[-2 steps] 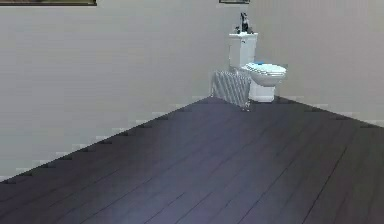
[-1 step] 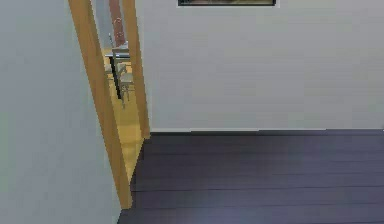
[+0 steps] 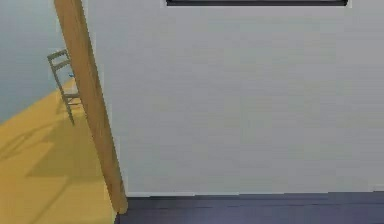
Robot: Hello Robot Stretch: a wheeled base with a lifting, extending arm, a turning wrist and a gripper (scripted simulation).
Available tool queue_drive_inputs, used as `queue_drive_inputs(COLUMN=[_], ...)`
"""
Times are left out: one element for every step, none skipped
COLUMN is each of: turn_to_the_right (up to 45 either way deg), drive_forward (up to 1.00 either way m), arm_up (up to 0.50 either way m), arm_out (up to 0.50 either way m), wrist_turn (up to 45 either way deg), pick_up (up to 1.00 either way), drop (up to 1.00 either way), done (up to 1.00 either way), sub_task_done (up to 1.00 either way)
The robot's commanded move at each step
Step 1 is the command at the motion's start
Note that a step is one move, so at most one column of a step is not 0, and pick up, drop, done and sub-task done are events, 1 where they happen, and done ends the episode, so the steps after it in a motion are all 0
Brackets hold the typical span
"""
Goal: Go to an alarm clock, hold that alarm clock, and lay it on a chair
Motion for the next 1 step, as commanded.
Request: queue_drive_inputs(turn_to_the_right=[-3.0], drive_forward=[0.0], arm_up=[0.0], arm_out=[0.0], wrist_turn=[0.0], pick_up=[0.0], drop=[0.0], done=[0.0], sub_task_done=[0.0])
